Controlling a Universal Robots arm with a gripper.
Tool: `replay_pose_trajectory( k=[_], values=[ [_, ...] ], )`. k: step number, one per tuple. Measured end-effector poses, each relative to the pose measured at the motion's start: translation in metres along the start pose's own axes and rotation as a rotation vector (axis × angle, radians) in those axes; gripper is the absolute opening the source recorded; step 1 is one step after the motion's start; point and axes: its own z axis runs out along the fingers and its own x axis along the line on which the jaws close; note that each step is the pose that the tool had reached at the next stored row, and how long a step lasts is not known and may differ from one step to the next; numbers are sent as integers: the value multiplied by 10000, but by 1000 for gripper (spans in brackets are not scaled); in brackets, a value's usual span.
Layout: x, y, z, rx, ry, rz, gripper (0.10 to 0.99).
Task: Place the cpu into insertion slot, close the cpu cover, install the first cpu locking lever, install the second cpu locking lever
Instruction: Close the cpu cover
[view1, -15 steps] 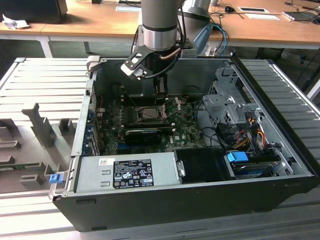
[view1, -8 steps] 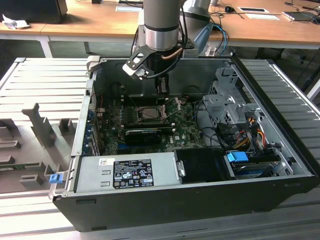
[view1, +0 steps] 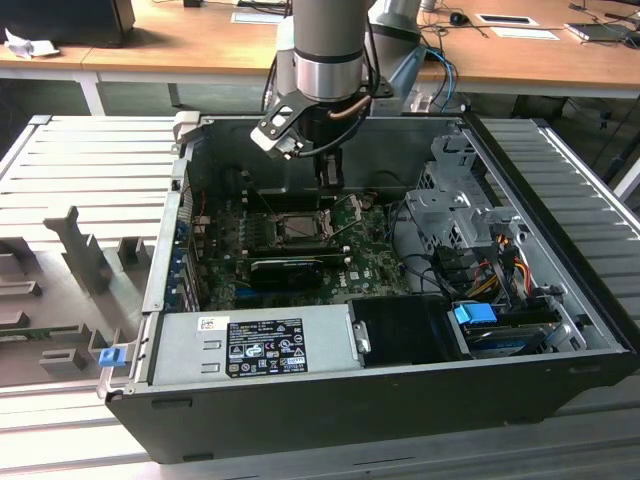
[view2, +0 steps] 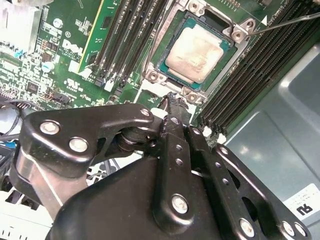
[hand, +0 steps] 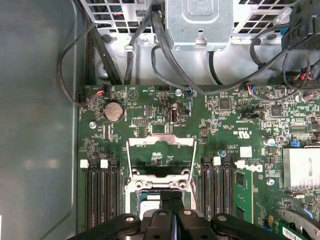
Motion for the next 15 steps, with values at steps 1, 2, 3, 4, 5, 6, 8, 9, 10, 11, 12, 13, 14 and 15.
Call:
replay_pose_trajectory(
  k=[1, 2, 3, 4, 5, 6, 8, 9, 10, 11, 12, 13, 14, 15],
  values=[
    [2, 15, 1, -1, -4, -1, 106],
    [3, 29, 2, 0, -7, -4, 106],
    [5, 56, 4, -1, -10, -20, 106],
    [8, 75, 5, -1, -12, -42, 106],
    [13, 88, 6, 0, -14, -72, 106],
    [17, 91, 6, -1, -15, -76, 106],
    [24, 93, 3, -1, -19, -84, 106],
    [29, 93, -6, 0, -21, -82, 106],
    [35, 95, -19, -1, -20, -83, 106],
    [41, 96, -33, -2, -19, -84, 106],
    [48, 99, -53, -2, -18, -84, 106],
    [52, 101, -62, -1, -19, -85, 106],
    [62, 113, -68, -2, -17, -84, 106],
    [70, 138, -68, -1, -18, -86, 106]
  ],
)
